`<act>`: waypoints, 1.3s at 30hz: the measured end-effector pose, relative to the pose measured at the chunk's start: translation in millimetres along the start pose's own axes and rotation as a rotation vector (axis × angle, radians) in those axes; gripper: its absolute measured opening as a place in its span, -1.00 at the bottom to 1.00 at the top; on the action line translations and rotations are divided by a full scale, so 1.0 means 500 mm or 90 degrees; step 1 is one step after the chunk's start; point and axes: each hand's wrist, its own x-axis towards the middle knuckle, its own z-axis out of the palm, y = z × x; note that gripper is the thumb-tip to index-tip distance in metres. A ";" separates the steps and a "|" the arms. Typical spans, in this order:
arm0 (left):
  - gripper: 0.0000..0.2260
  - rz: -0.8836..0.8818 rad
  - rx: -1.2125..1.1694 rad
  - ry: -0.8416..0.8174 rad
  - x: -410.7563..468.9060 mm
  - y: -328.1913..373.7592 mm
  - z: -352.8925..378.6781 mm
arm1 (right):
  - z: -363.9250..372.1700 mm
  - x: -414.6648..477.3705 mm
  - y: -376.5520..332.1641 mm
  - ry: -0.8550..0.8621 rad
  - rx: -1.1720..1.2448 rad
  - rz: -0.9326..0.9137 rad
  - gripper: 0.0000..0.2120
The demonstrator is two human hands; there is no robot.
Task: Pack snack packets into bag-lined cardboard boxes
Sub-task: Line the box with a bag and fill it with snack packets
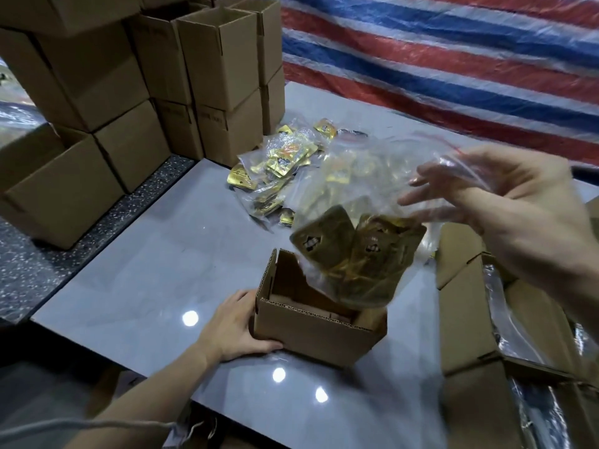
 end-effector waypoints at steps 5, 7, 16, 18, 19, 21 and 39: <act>-0.25 0.000 -0.004 -0.008 0.000 0.000 0.000 | 0.021 -0.023 0.027 -0.015 0.003 0.023 -0.82; -0.22 -0.003 -0.003 -0.007 -0.001 0.000 0.001 | 0.026 -0.030 0.038 -0.014 0.004 0.028 -0.84; -0.30 0.011 -0.036 0.019 -0.003 0.012 -0.005 | 0.049 -0.033 0.047 -0.034 0.031 0.035 -0.87; -0.30 0.008 -0.028 0.016 -0.004 0.012 -0.005 | 0.056 -0.035 0.052 -0.034 0.009 0.045 -0.88; -0.31 0.008 -0.028 0.015 -0.004 0.012 -0.005 | 0.058 -0.036 0.056 -0.028 0.009 0.056 -0.88; -0.32 0.011 -0.032 0.017 -0.004 0.012 -0.005 | 0.063 -0.035 0.059 -0.013 0.032 0.076 -0.86; -0.40 0.042 -0.027 0.033 -0.005 0.013 -0.009 | 0.111 -0.015 0.011 -0.046 0.005 -0.027 -0.66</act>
